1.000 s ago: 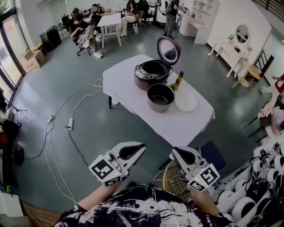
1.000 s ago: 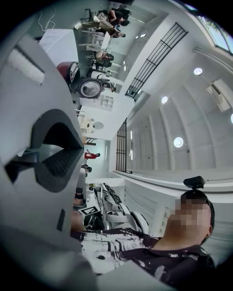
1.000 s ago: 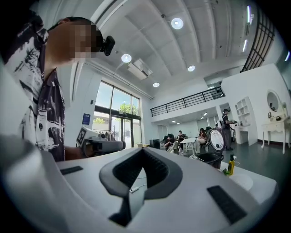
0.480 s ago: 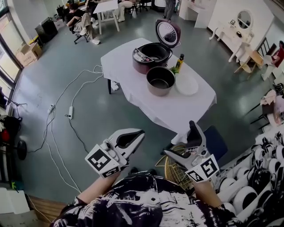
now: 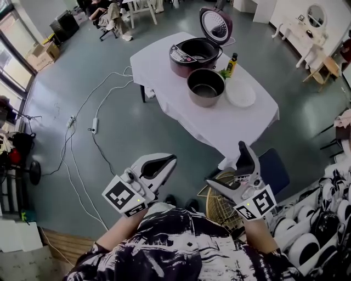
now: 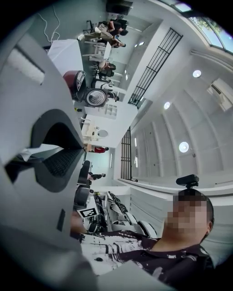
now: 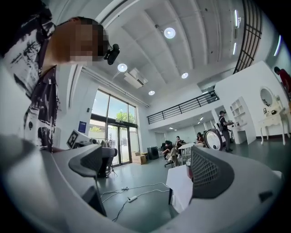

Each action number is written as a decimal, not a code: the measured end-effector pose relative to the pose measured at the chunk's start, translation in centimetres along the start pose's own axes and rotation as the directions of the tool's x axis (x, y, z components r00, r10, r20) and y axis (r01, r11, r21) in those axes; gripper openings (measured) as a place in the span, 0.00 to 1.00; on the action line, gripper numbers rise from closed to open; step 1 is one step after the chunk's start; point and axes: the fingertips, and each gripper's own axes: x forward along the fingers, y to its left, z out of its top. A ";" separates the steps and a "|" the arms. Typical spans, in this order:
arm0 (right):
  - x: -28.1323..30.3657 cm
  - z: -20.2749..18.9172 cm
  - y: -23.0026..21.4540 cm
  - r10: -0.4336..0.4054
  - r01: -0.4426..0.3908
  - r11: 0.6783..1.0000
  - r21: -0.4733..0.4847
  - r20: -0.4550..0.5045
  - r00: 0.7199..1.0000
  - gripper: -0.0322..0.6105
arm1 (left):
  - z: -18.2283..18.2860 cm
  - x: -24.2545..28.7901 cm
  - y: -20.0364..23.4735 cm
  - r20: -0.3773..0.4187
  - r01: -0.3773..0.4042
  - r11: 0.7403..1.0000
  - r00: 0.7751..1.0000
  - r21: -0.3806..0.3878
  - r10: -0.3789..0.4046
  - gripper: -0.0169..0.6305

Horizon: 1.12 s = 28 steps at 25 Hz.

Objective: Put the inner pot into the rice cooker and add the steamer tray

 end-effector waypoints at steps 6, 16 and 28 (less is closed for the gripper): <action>4.5 -1.3 -0.3 0.029 -0.029 1.000 -0.009 -0.025 0.999 0.91 | -0.7 -0.6 3.8 -0.002 -0.006 1.000 1.000 -0.025 0.006 0.03; 19.9 -2.4 -0.7 -0.010 0.007 0.997 -0.076 -0.039 0.999 0.91 | 1.9 -2.8 18.7 0.047 0.066 0.997 0.997 -0.026 -0.065 0.03; 30.9 -4.6 -2.0 -0.041 0.036 0.997 -0.074 -0.074 0.996 0.91 | 4.1 -3.7 31.2 0.064 0.077 0.997 0.995 -0.030 -0.075 0.03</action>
